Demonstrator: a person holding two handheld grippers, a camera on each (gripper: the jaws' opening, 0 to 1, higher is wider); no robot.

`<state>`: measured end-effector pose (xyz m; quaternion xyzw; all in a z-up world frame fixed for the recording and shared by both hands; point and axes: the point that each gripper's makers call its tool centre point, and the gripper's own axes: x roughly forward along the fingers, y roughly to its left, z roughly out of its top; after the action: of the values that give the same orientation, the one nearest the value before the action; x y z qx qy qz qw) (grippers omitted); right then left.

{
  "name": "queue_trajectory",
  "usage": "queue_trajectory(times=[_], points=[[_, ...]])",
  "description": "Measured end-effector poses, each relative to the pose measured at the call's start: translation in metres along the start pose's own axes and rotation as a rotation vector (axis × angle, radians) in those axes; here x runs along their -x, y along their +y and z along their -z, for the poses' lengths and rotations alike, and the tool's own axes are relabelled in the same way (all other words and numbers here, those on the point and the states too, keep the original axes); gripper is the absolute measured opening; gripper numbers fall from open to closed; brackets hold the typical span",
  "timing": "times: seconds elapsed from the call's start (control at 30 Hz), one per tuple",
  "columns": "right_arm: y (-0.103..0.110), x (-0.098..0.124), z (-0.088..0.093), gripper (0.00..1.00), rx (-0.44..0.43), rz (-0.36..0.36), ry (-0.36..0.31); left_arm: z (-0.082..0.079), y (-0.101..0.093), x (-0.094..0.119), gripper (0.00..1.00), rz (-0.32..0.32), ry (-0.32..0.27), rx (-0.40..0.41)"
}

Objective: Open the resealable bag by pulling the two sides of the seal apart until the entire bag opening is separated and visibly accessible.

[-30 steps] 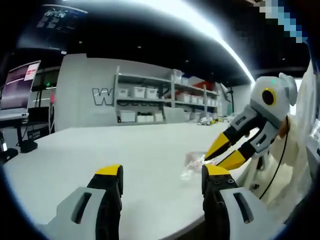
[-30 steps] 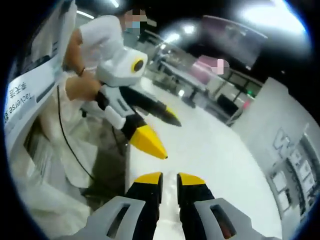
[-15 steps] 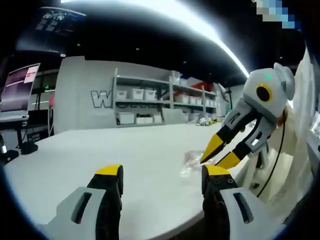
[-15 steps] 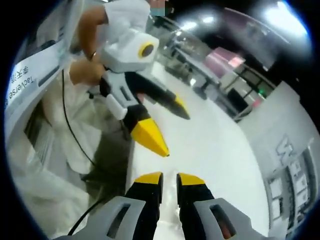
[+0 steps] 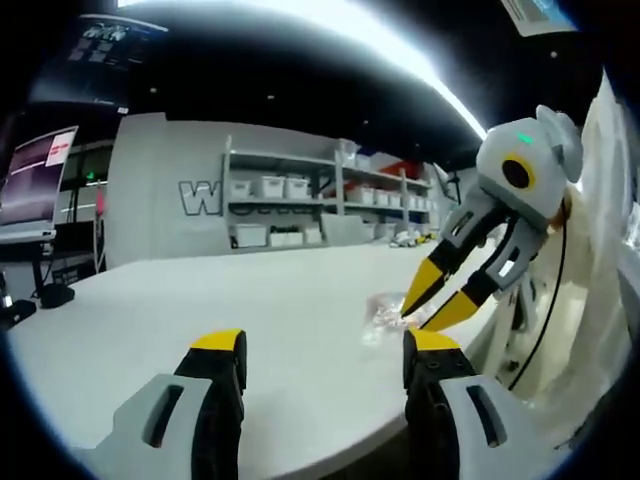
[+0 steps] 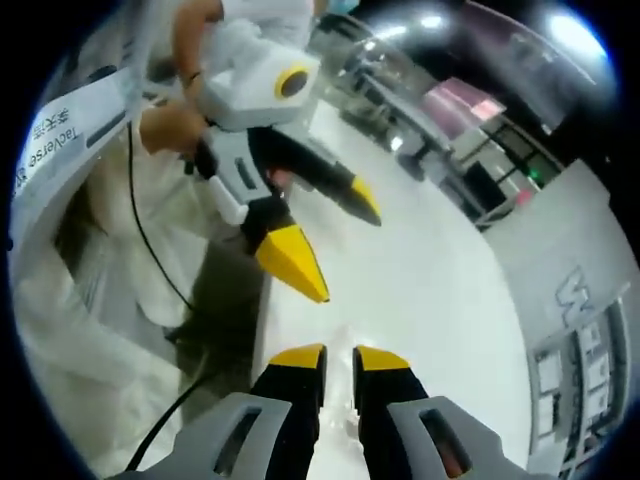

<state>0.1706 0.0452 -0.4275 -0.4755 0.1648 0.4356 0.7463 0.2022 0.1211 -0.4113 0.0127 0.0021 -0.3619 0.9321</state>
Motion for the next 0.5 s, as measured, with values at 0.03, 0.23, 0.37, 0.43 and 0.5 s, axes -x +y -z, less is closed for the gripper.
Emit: queue_trajectory(times=[0.03,0.23,0.37,0.43,0.5], points=[[0.000,-0.001,0.000,0.08,0.000,-0.003,0.002,0.000,0.000,0.000,0.62,0.000,-0.001,0.001],[-0.002,-0.002,0.008,0.07,-0.016,0.002,0.020,-0.001,-0.001,0.001,0.62,0.005,-0.010,0.004],[0.005,-0.009,-0.005,0.07,-0.025,0.000,0.026,-0.002,-0.004,0.002,0.62,0.012,-0.011,0.006],[0.007,-0.010,-0.003,0.07,-0.029,-0.006,0.030,-0.003,-0.003,0.003,0.62,0.011,-0.013,0.004],[0.009,-0.011,-0.001,0.07,-0.040,-0.012,0.032,-0.002,-0.003,0.003,0.62,0.007,-0.010,-0.001]])
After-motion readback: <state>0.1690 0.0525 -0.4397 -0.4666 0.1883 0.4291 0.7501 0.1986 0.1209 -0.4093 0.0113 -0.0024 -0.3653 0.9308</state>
